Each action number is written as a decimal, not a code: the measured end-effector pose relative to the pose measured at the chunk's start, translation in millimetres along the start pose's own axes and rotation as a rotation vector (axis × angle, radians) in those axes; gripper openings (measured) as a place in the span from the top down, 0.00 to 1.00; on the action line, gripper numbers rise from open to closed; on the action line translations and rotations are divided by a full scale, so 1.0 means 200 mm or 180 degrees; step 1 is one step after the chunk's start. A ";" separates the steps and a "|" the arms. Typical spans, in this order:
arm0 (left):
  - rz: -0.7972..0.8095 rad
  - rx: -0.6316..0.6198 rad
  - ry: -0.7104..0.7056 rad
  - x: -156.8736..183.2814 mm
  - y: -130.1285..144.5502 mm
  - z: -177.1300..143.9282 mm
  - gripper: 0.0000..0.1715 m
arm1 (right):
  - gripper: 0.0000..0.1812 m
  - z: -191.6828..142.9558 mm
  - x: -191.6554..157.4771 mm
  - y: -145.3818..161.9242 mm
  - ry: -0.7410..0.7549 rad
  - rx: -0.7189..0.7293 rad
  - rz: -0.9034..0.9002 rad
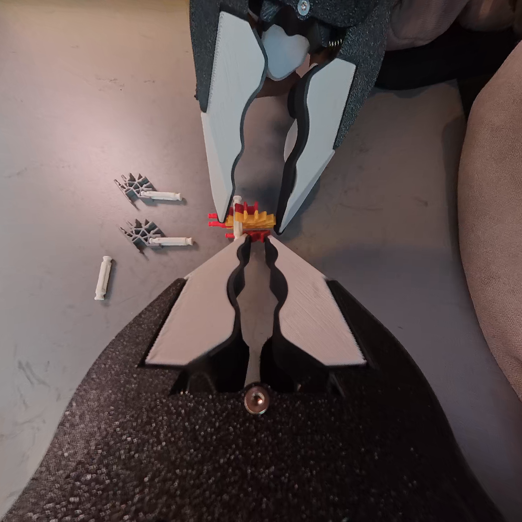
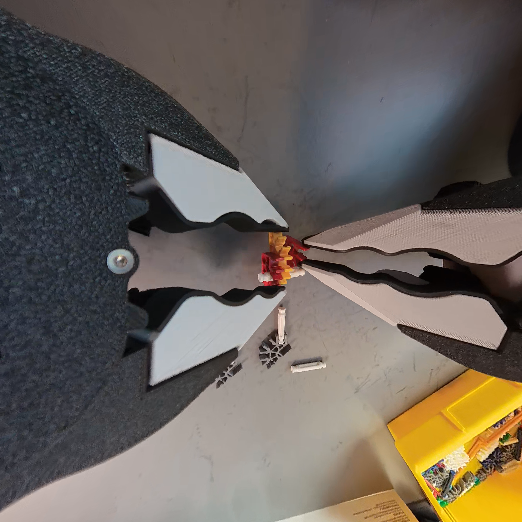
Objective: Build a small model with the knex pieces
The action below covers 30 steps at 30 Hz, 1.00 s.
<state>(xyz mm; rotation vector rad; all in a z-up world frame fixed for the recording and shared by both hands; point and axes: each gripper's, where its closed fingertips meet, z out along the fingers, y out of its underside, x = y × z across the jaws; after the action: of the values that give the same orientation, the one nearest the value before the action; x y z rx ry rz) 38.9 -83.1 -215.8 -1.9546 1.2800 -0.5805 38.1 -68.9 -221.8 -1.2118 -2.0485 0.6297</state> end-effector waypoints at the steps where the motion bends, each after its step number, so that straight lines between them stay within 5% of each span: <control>1: 0.0012 0.0000 0.0004 0.00 0.00 0.00 0.94 | 0.81 0.00 0.00 0.01 0.0000 -0.0070 -0.0028; 21: 0.0169 0.0011 -0.0349 -0.01 0.00 0.02 0.89 | 0.81 0.03 -0.03 0.02 0.0098 -0.0210 -0.0217; 30: -0.0324 0.0123 0.0042 -0.01 -0.02 0.02 0.90 | 0.81 0.03 -0.03 0.01 0.0097 -0.0196 -0.0240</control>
<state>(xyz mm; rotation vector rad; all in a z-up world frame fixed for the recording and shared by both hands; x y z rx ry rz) 42.6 -79.1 -214.5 -1.9957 1.1738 -0.6647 36.8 -73.1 -229.8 -1.1660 -2.0912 0.5130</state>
